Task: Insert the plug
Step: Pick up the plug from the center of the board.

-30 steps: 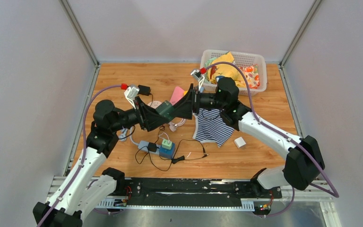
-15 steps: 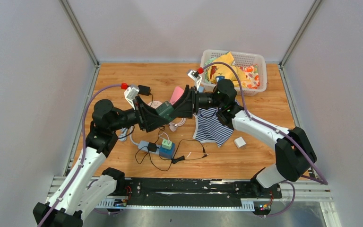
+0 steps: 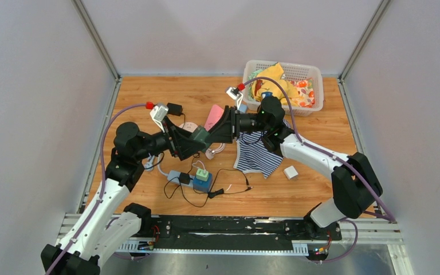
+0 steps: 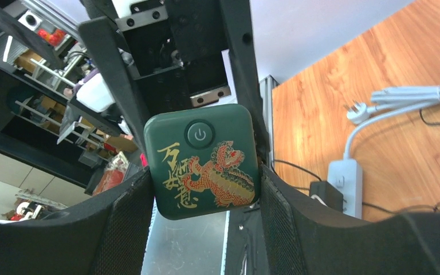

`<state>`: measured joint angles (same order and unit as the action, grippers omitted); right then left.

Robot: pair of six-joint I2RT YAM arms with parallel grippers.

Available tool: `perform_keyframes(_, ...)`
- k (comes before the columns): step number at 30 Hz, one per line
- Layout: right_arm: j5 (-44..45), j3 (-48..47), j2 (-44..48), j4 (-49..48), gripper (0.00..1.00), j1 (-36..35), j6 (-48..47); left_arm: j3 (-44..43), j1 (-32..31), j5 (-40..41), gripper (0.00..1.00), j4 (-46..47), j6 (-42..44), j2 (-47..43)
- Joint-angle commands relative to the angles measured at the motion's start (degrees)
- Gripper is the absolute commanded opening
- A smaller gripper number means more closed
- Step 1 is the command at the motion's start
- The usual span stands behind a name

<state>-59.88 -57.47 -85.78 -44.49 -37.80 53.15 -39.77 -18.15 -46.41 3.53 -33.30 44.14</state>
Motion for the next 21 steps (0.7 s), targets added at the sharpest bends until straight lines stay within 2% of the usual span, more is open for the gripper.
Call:
perform_keyframes(1, 3.0, -3.0, 2.4, 9.6, 0.0, 0.6, -4.9, 2.7, 0.0, 5.4, 0.88, 0.8, 0.4, -2.3)
perform_keyframes(4, 6.5, -4.5, 3.0, 16.3, 0.0, 0.8, -8.4, 4.1, 0.0, 7.0, 0.99, 0.8, 0.5, -4.1)
perform_keyframes(11, 14.8, -7.6, 3.6, 27.4, 0.0, 0.8, -14.2, 7.6, 0.0, 10.1, 1.0, 0.8, 1.8, -6.2)
perform_keyframes(15, 13.3, -7.9, 3.3, 27.6, 0.0, 0.8, -13.9, 8.6, 0.0, 12.0, 1.0, 0.8, 1.4, -6.2)
perform_keyframes(18, 11.7, -6.8, 3.9, 24.1, 0.0, 0.9, -12.0, 7.9, 0.0, 12.2, 1.0, 0.8, -0.6, -6.3)
perform_keyframes(21, 13.7, -6.2, 5.5, 23.4, 0.0, 0.9, -12.1, 7.0, 0.0, 12.0, 1.0, 0.8, -2.3, -6.5)
